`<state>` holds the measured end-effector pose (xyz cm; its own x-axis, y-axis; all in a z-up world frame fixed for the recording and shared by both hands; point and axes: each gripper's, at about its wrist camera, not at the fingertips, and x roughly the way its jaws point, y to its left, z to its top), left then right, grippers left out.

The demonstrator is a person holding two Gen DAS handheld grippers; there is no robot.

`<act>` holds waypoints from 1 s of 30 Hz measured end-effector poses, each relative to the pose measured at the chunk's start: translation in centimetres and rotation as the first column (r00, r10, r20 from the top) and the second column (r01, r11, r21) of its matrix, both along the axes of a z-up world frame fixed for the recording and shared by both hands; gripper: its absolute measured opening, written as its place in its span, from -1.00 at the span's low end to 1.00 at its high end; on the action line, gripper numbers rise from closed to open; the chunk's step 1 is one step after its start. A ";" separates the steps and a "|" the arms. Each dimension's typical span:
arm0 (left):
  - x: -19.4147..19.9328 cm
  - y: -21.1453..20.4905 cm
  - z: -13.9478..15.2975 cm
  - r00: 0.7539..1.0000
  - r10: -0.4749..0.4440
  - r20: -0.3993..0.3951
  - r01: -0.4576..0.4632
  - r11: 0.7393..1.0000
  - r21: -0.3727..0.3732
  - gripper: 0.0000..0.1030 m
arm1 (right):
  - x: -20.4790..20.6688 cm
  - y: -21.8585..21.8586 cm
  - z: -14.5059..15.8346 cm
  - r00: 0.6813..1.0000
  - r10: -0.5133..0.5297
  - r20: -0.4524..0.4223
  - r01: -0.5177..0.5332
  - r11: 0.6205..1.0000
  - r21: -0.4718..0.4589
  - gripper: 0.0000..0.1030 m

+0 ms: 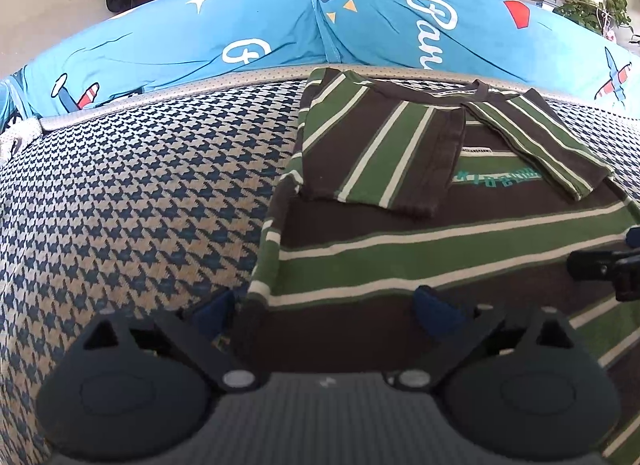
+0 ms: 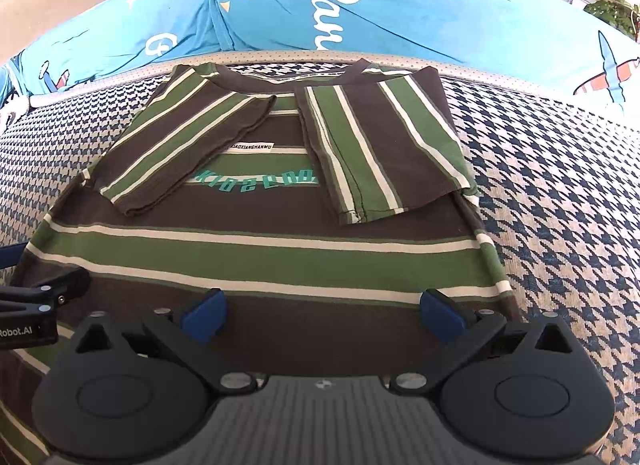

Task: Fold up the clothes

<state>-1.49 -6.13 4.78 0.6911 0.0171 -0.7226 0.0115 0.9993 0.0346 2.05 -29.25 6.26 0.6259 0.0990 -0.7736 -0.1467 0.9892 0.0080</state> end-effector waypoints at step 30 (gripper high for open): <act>-5.5 -1.0 1.2 0.994 -0.088 0.064 0.091 0.995 -0.051 0.87 | -9.1 -3.7 1.8 0.996 -0.069 0.050 0.053 0.961 0.273 1.00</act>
